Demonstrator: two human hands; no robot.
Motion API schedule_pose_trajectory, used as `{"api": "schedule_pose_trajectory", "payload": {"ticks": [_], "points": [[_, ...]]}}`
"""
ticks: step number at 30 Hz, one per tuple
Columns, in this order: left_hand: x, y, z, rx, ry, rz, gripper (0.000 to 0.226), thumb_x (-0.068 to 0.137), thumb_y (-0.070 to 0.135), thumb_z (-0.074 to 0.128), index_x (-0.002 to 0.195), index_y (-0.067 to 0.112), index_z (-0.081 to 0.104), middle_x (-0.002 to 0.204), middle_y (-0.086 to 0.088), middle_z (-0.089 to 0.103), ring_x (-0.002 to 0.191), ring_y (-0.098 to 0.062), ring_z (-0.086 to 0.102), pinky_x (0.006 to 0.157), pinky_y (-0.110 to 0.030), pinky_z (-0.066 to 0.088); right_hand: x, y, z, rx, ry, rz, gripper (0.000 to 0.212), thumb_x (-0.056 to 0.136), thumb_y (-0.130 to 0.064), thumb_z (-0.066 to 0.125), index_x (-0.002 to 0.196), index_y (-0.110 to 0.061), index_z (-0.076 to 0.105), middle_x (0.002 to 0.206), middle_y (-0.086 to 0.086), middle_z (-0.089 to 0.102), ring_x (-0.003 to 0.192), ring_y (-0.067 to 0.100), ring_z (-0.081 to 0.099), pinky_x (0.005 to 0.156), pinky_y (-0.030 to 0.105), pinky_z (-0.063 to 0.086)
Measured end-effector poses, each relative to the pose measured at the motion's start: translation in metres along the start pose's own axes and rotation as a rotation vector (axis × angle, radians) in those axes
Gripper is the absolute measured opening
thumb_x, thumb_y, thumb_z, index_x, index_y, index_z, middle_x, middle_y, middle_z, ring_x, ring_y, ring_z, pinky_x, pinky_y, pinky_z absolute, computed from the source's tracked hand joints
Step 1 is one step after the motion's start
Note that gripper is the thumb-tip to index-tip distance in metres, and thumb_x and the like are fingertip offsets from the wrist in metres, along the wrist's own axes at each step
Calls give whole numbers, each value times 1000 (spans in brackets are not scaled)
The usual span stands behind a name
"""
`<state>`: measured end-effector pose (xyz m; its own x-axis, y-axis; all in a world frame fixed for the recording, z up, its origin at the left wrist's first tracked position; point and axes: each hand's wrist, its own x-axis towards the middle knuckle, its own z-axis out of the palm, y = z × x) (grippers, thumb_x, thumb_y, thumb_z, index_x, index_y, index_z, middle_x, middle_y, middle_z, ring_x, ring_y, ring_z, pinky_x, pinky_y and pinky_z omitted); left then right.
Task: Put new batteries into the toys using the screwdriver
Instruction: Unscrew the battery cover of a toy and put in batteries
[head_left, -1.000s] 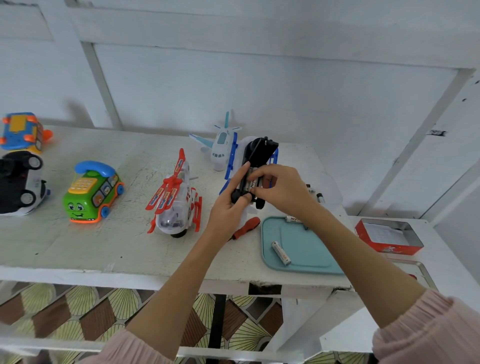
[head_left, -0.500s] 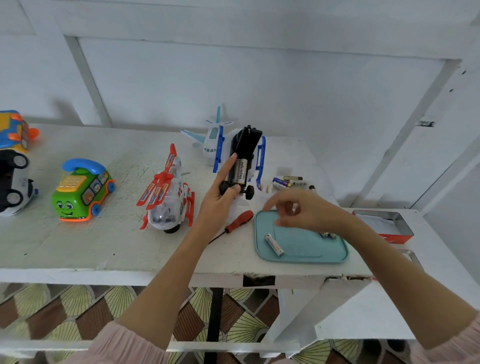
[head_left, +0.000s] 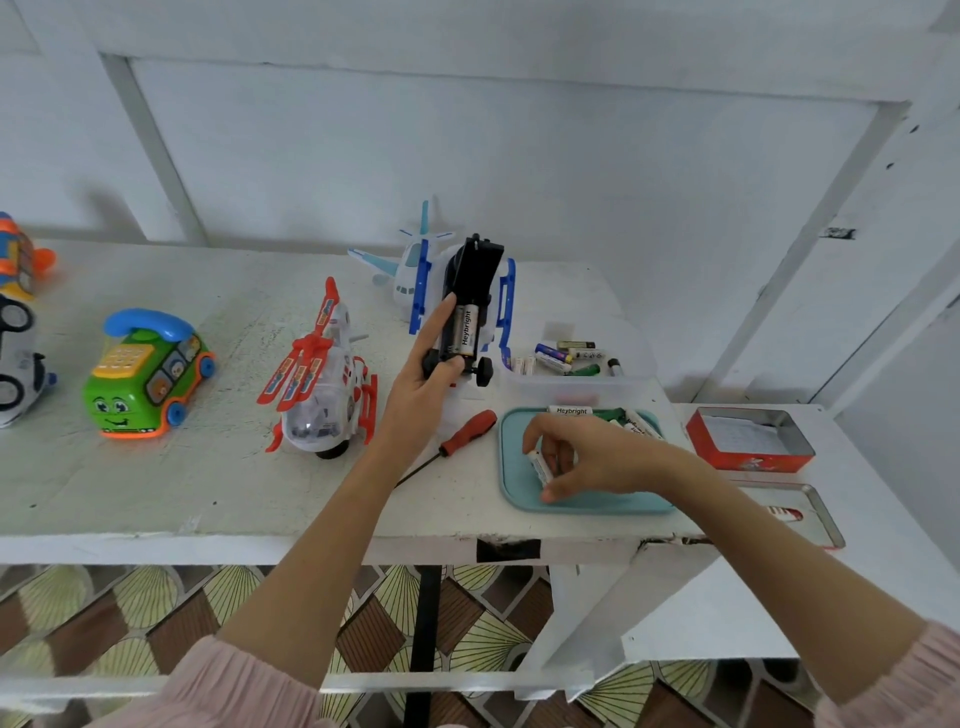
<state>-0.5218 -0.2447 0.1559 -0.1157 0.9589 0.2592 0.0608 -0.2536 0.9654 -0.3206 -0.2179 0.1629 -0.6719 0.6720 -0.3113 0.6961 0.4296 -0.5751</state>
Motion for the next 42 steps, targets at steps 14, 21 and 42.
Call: {"api": "schedule_pose_trajectory", "payload": {"ticks": [14, 21, 42], "points": [[-4, -2, -5, -45, 11, -8, 59, 97, -1, 38, 132, 46, 34, 125, 29, 47, 111, 10, 51, 91, -11, 42, 19, -54, -23, 675, 664, -300, 18, 83, -4, 64, 96, -12, 54, 69, 2, 62, 63, 16, 57, 57, 23, 49], [-2, -2, -3, -38, -4, -2, 61, 98, -4, 36, 135, 44, 32, 125, 37, 44, 116, 14, 47, 91, -10, 40, 59, -80, -16, 535, 966, -324, 24, 77, -5, 71, 90, -17, 54, 75, -9, 60, 68, 2, 56, 62, 11, 43], [-1, -6, -4, -67, 2, 19, 59, 98, -4, 35, 134, 43, 30, 127, 26, 46, 111, 11, 52, 88, -14, 45, 81, -62, -11, 74, 1004, -449, 29, 75, -6, 71, 104, -2, 66, 86, -3, 51, 74, 8, 47, 70, 6, 40]]}}
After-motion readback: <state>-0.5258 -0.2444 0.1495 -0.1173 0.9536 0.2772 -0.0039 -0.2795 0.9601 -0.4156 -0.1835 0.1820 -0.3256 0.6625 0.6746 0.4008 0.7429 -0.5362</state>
